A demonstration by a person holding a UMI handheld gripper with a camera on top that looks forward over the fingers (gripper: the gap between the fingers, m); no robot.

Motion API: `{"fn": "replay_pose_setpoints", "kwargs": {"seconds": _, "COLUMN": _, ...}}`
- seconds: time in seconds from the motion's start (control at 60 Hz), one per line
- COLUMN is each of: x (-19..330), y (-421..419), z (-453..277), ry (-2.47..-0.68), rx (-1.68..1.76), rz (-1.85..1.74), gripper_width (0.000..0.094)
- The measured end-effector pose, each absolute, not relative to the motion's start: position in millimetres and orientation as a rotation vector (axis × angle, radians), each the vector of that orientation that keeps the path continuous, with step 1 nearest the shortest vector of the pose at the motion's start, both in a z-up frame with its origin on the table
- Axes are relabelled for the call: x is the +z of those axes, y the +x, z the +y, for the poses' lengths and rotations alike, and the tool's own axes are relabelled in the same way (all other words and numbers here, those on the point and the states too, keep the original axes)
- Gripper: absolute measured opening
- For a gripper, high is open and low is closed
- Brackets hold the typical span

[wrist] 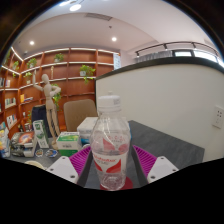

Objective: Pour water

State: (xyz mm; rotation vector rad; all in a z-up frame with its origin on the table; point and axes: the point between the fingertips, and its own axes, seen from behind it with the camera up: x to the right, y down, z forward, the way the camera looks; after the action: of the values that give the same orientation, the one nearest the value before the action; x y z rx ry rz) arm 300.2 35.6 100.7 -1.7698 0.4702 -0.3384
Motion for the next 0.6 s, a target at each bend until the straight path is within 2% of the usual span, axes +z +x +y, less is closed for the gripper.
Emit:
{"fn": "replay_pose_setpoints", "kwargs": {"seconds": 0.05, "x": 103, "y": 296, "z": 33, "ry": -1.766, "rx": -0.317, "rz": 0.454, "gripper_width": 0.0869}}
{"fn": "replay_pose_setpoints", "kwargs": {"seconds": 0.083, "x": 105, "y": 290, "z": 28, "ry": -1.765, "rx": -0.301, "rz": 0.438, "gripper_width": 0.0891}}
{"fn": "replay_pose_setpoints", "kwargs": {"seconds": 0.317, "x": 112, "y": 252, "z": -36, "ry": -1.8, "rx": -0.264, "rz": 0.387, "gripper_width": 0.0891}}
{"fn": "replay_pose_setpoints", "kwargs": {"seconds": 0.6, "x": 153, "y": 203, "z": -133, "ry": -1.792, "rx": -0.294, "rz": 0.309, "gripper_width": 0.0891}}
